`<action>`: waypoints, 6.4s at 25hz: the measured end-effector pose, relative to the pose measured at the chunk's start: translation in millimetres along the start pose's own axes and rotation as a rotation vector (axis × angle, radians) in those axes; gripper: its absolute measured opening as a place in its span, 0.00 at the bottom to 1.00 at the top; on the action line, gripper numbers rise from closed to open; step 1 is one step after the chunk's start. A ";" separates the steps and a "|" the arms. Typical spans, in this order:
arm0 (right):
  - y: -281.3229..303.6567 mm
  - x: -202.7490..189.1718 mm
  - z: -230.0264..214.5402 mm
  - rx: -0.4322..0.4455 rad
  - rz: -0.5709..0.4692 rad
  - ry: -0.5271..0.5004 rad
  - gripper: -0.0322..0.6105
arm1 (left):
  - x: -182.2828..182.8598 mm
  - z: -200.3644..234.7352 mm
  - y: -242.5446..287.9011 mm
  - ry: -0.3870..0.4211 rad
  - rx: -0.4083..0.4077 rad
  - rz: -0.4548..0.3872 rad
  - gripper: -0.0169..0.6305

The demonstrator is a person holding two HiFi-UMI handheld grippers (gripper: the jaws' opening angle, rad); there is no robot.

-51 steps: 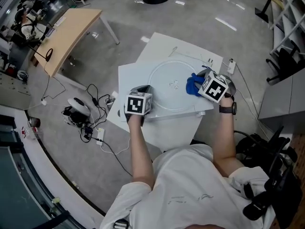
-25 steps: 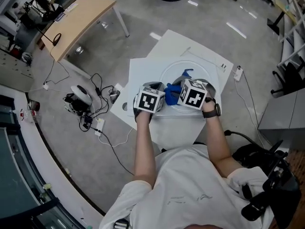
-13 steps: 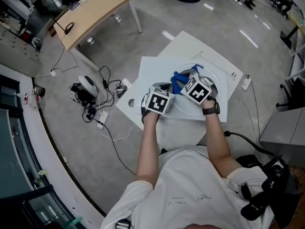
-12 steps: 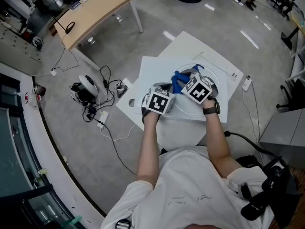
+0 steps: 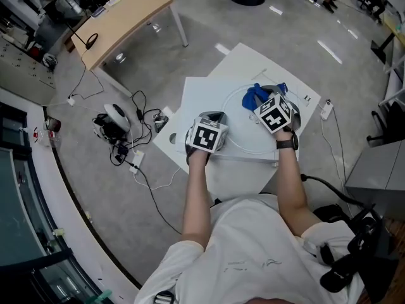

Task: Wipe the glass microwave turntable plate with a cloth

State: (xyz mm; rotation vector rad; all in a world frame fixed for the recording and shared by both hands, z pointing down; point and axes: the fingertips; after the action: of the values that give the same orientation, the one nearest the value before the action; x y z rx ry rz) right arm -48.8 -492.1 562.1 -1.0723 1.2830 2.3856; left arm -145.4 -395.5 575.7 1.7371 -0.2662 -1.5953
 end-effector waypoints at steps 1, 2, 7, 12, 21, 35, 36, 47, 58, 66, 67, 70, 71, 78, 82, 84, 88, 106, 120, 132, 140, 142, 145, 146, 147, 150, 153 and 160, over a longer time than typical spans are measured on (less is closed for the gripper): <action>-3.8 -6.5 -7.1 -0.026 0.009 0.010 0.20 | -0.4 0.4 0.0 0.001 0.001 0.000 0.03; -7.8 -12.4 -13.2 -0.047 0.017 0.017 0.20 | -0.5 0.9 0.2 0.002 0.001 0.000 0.03; -31.5 -38.8 -27.7 -0.097 0.092 -0.005 0.20 | 2.2 -3.8 -2.2 -0.007 -0.025 0.005 0.03; -59.2 -59.5 -19.1 -0.053 0.151 -0.020 0.20 | 2.9 -2.9 -1.6 0.020 -0.021 0.003 0.03; -97.8 -69.8 39.6 0.256 0.188 -0.055 0.19 | 6.8 1.6 3.6 0.048 -0.011 0.003 0.03; -77.1 -3.7 146.5 0.615 0.087 -0.284 0.20 | 6.8 -3.4 4.7 0.057 -0.030 0.007 0.03; -68.9 2.0 145.2 0.597 0.077 -0.266 0.20 | 6.9 -3.3 5.0 0.057 -0.030 0.007 0.03; -8.1 10.9 42.3 0.116 0.022 -0.031 0.20 | 7.2 -6.5 5.9 0.059 -0.041 0.007 0.03; -58.7 -53.0 -3.5 0.047 0.156 -0.015 0.19 | 5.5 -0.7 4.0 0.065 -0.018 0.002 0.03; -84.2 -52.4 59.1 0.340 0.194 -0.325 0.17 | 6.1 -0.2 4.0 0.058 -0.006 0.002 0.03; -85.1 -48.7 68.7 0.378 0.190 -0.341 0.17 | 6.4 -0.3 4.1 0.057 -0.006 0.003 0.03; -85.5 -32.6 100.9 0.495 0.158 -0.385 0.17 | 6.8 -1.0 4.1 0.055 -0.007 0.004 0.03; -83.8 -25.9 110.9 0.525 0.143 -0.404 0.18 | 6.9 -1.2 4.2 0.056 -0.008 0.004 0.03; -39.7 9.0 107.8 0.444 0.036 -0.340 0.20 | 6.5 -3.3 6.3 0.050 -0.023 0.006 0.03; -25.4 -4.5 48.6 0.199 0.082 -0.183 0.20 | 6.2 -4.6 5.3 0.061 -0.021 0.005 0.03; -31.6 -21.8 20.3 0.091 0.126 -0.136 0.20 | 6.1 -4.4 5.3 0.065 -0.022 0.003 0.03; -57.3 -50.7 3.0 0.056 0.192 -0.101 0.19 | 5.9 -0.5 4.9 0.067 -0.016 0.002 0.03; -47.8 -9.3 77.8 0.260 0.107 -0.215 0.20 | 8.6 -6.3 7.0 0.079 -0.018 0.002 0.03; -83.7 -71.2 -3.5 -0.061 0.247 -0.039 0.20 | 12.7 -5.8 10.1 0.135 -0.016 -0.042 0.03; -137.9 -35.4 31.2 -0.182 -0.038 0.180 0.19 | 19.1 -12.8 -39.9 0.147 0.025 -0.266 0.03; -177.4 -2.4 77.6 -0.207 -0.197 0.186 0.19 | 25.4 -53.6 -72.6 0.099 -0.050 -0.410 0.03; -192.6 0.5 80.1 -0.203 -0.240 0.200 0.19 | 25.8 -69.7 -82.8 0.108 -0.052 -0.420 0.03; -225.4 1.8 82.6 -0.229 -0.319 0.218 0.19 | 26.6 -95.8 -107.6 0.125 -0.038 -0.464 0.03; -237.7 3.3 85.9 -0.234 -0.357 0.217 0.19 | 27.2 -102.6 -118.6 0.126 -0.021 -0.487 0.03; -250.7 4.4 89.1 -0.235 -0.401 0.218 0.19 | 28.2 -109.1 -129.8 0.123 0.004 -0.513 0.03; -295.2 -13.4 99.0 -0.234 -0.511 0.264 0.19 | 21.8 -141.7 -161.4 0.094 0.077 -0.577 0.03; -339.3 -61.2 119.7 -0.236 -0.528 0.353 0.19 | -12.0 -196.7 -190.2 0.040 0.092 -0.616 0.03; -385.6 -126.6 163.1 -0.171 -0.499 0.393 0.19 | -53.2 -294.9 -234.4 0.083 0.112 -0.600 0.03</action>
State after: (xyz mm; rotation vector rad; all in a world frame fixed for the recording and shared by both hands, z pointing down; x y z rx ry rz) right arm 154.7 -117.5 464.7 -1.7396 0.7808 1.9882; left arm 39.9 -87.9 450.0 2.0903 0.2370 -1.9384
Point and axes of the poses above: the fingertips, and each gripper's own axes: y forward along the fingers, z to its left, x out of its top, and after that the axes turned 4 degrees about -z, right-handed
